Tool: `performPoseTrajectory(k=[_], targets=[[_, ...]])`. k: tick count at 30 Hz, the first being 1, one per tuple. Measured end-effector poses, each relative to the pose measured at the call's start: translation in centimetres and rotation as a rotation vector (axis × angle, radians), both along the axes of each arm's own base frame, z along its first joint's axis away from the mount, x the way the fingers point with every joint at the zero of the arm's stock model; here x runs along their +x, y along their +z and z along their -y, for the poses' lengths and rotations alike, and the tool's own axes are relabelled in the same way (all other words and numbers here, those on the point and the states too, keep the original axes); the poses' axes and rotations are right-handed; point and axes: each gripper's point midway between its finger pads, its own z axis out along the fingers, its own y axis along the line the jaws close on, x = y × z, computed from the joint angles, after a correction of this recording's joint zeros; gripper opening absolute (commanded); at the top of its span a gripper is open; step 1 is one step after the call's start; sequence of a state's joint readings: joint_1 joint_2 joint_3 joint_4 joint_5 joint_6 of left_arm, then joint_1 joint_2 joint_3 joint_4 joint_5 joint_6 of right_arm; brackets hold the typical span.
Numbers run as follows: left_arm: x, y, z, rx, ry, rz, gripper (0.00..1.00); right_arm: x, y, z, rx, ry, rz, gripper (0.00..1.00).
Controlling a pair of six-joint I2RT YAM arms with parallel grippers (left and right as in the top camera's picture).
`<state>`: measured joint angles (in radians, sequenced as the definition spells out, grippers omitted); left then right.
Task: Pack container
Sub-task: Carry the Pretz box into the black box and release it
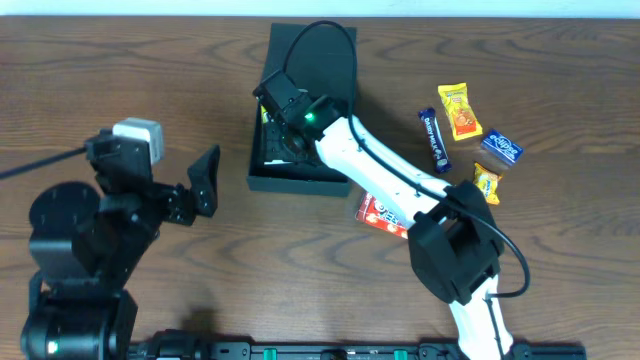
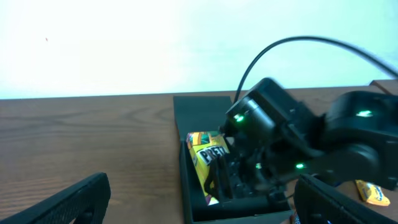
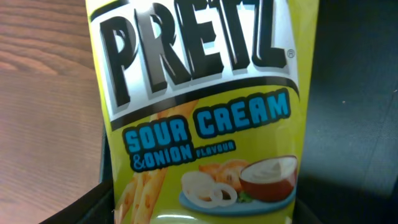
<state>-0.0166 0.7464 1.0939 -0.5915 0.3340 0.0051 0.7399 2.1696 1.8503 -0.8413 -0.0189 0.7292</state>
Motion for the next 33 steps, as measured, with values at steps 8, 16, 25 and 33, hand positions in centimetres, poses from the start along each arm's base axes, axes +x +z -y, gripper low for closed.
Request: performPoseTrajectory(k=[8, 16, 25, 33], targets=[[-0.9, -1.5, 0.0, 0.001, 0.000, -0.070, 0.95, -0.3, -0.6, -1.0, 0.000, -0.039, 0.010, 0.66], [-0.9, -1.5, 0.0, 0.001, 0.000, -0.072, 0.95, -2.6, -1.1, -1.6, -0.031, -0.016, -0.039, 0.93], [-0.9, -1.7, 0.0, 0.001, 0.000, -0.079, 0.95, -3.7, -1.2, -0.4, -0.079, -0.013, -0.087, 0.97], [-0.9, -1.7, 0.0, 0.001, 0.000, -0.080, 0.95, -3.6, 5.6, 1.8, -0.050, 0.005, -0.011, 0.95]])
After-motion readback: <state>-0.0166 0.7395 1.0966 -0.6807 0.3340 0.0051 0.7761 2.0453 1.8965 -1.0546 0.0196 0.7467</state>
